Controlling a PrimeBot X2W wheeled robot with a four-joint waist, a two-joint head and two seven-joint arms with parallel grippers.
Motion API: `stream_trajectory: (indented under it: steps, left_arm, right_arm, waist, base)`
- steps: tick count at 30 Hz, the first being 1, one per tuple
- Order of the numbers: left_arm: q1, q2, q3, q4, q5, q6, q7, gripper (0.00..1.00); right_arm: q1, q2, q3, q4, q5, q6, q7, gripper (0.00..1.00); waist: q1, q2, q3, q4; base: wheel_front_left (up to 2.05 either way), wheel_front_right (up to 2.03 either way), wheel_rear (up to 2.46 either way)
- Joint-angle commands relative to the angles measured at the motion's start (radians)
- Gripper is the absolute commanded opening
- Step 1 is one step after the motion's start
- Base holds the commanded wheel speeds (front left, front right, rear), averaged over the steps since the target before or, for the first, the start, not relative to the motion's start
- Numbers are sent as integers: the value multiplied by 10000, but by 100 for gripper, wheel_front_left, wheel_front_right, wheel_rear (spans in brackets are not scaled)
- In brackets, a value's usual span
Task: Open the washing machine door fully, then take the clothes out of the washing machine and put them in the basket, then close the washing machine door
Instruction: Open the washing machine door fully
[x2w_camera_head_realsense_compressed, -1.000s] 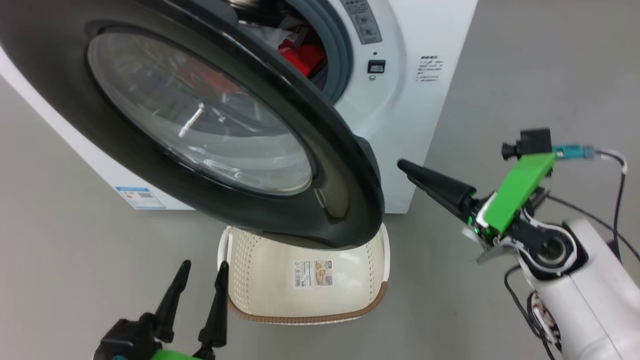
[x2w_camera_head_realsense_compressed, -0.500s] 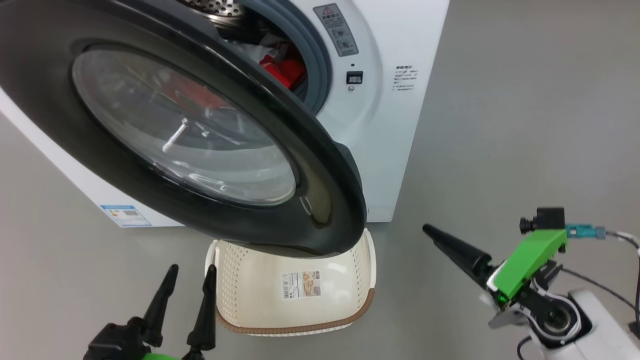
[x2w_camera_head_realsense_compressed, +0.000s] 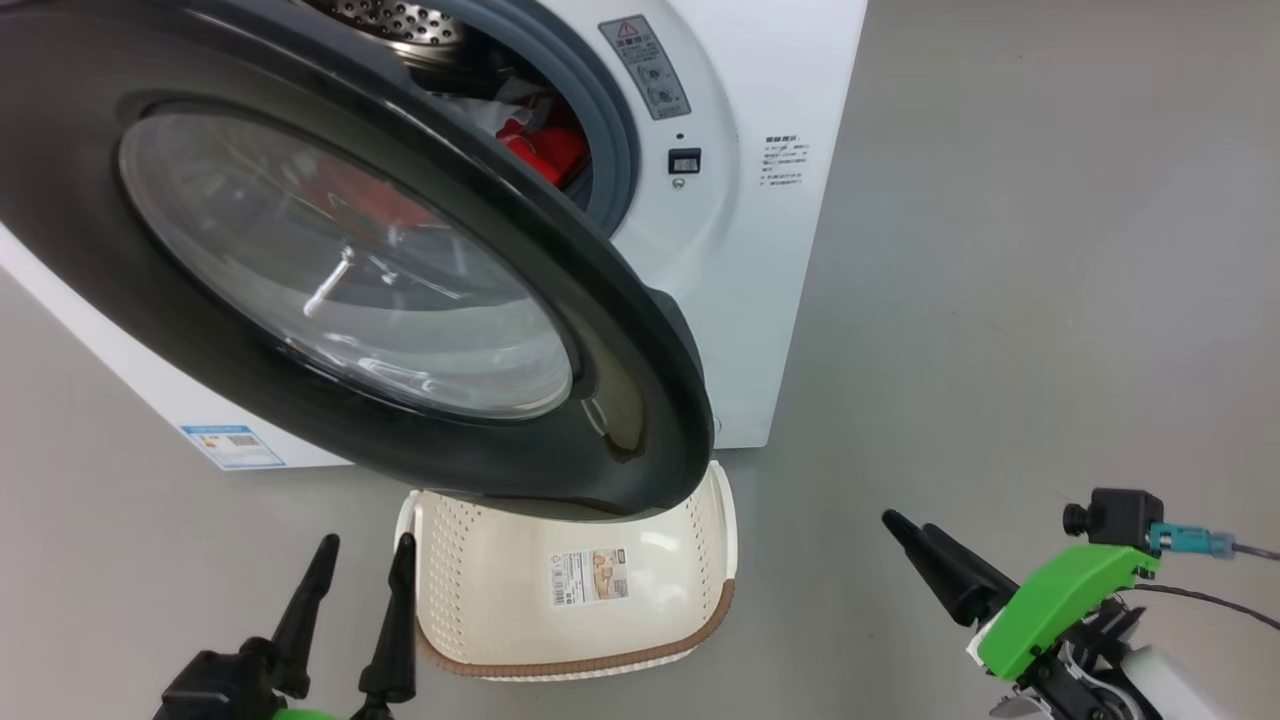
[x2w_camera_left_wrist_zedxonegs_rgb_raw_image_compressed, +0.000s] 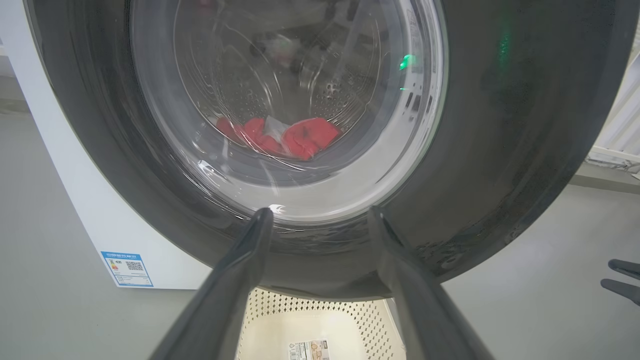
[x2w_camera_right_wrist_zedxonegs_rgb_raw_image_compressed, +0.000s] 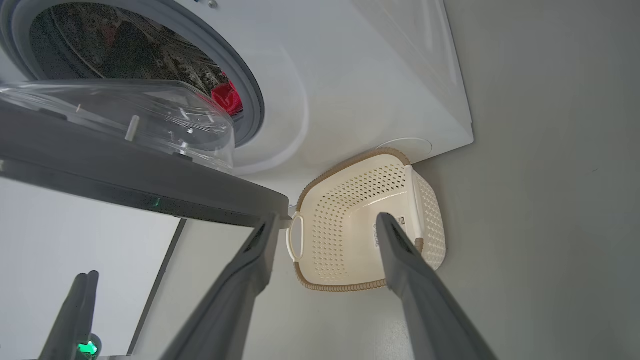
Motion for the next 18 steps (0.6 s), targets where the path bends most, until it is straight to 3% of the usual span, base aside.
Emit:
stream_trajectory:
  steps: [1,11,18]
  left_arm:
    - [45,85,374,-188,126,-63,-122,100]
    - [78,85,515,-130,36,-84,-122,100]
    - [138,85,586,-122,85,-95,-122,100]
  right_arm:
    - [54,-245,288,-140,-339,77,-411,100]
    - [-244,-768,1630,656,-1375,77,-3213,100]
    - [-369,-1019,2199,1057,-2233,77,-4048,100]
  waist:
    - [0,0,3,-31]
    - [0,0,-18,-177]
    - [0,0,-74,-205]
  base:
    - [0,0,0]
    - [0,0,0]
    - [0,0,0]
